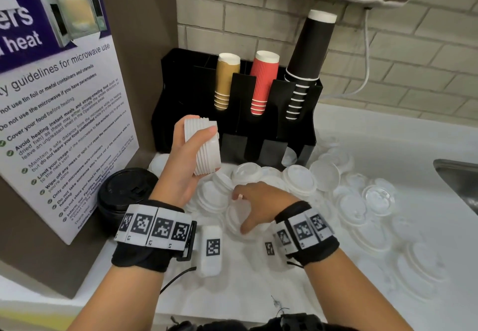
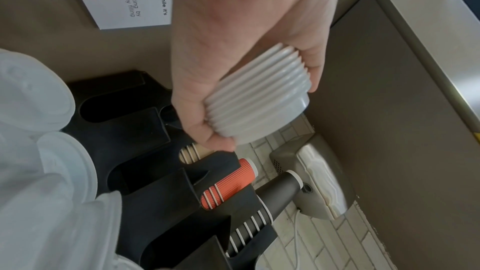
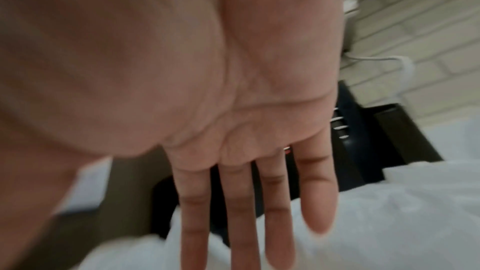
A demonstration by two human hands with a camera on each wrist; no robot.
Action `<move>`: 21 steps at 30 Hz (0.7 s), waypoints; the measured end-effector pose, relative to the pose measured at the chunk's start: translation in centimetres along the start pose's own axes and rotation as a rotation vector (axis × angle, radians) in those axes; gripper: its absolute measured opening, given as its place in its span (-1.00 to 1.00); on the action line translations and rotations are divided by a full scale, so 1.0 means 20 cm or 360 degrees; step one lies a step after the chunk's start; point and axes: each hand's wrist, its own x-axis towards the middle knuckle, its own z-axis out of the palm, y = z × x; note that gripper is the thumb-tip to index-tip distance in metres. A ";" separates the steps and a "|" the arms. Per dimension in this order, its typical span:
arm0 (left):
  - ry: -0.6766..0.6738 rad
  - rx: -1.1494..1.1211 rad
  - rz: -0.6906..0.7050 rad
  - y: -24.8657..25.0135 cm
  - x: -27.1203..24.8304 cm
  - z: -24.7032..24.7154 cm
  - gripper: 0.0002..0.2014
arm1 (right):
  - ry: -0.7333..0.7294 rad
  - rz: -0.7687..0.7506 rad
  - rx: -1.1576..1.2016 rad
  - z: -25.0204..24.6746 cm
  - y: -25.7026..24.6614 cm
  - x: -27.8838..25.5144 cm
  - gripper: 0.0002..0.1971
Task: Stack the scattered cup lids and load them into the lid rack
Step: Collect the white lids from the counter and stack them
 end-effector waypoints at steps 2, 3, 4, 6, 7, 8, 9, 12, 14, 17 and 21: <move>-0.0003 0.0011 -0.0007 -0.01 0.00 0.00 -0.56 | 0.0004 -0.0008 0.0354 -0.06 0.06 -0.04 -0.32; -0.0007 0.0015 -0.0017 -0.01 0.00 -0.01 -0.58 | 0.0033 -0.0014 0.0509 -0.09 0.09 -0.06 -0.37; -0.0015 0.0017 -0.0033 -0.02 0.00 -0.01 -0.59 | 0.0087 -0.0024 0.0670 -0.11 0.12 -0.08 -0.42; -0.0039 0.0003 -0.0076 -0.04 0.00 0.00 -0.63 | 0.0260 -0.0069 0.1046 -0.12 0.17 -0.13 -0.51; -0.0050 -0.0012 -0.0101 -0.06 0.00 0.01 -0.65 | 0.0370 -0.0105 0.1235 -0.12 0.19 -0.15 -0.55; -0.0062 -0.0023 -0.0128 -0.07 0.00 0.01 -0.66 | 0.0475 -0.0147 0.1400 -0.10 0.19 -0.17 -0.58; -0.0081 -0.0024 -0.0154 -0.09 0.00 0.02 -0.65 | 0.0561 -0.0196 0.1536 -0.09 0.19 -0.19 -0.60; -0.0151 -0.0001 -0.0231 -0.13 -0.01 0.04 -0.64 | 0.0716 -0.0348 0.1791 -0.07 0.15 -0.22 -0.52; -0.0209 0.0017 -0.0266 -0.15 -0.03 0.06 -0.63 | 0.0792 -0.0423 0.1852 -0.08 0.12 -0.23 -0.47; -0.0319 0.0044 -0.0304 -0.17 -0.05 0.08 -0.58 | 0.0864 -0.0511 0.1822 -0.08 0.10 -0.25 -0.50; -0.0395 0.0049 -0.0346 -0.19 -0.06 0.10 -0.50 | 0.0889 -0.0566 0.1675 -0.08 0.10 -0.26 -0.45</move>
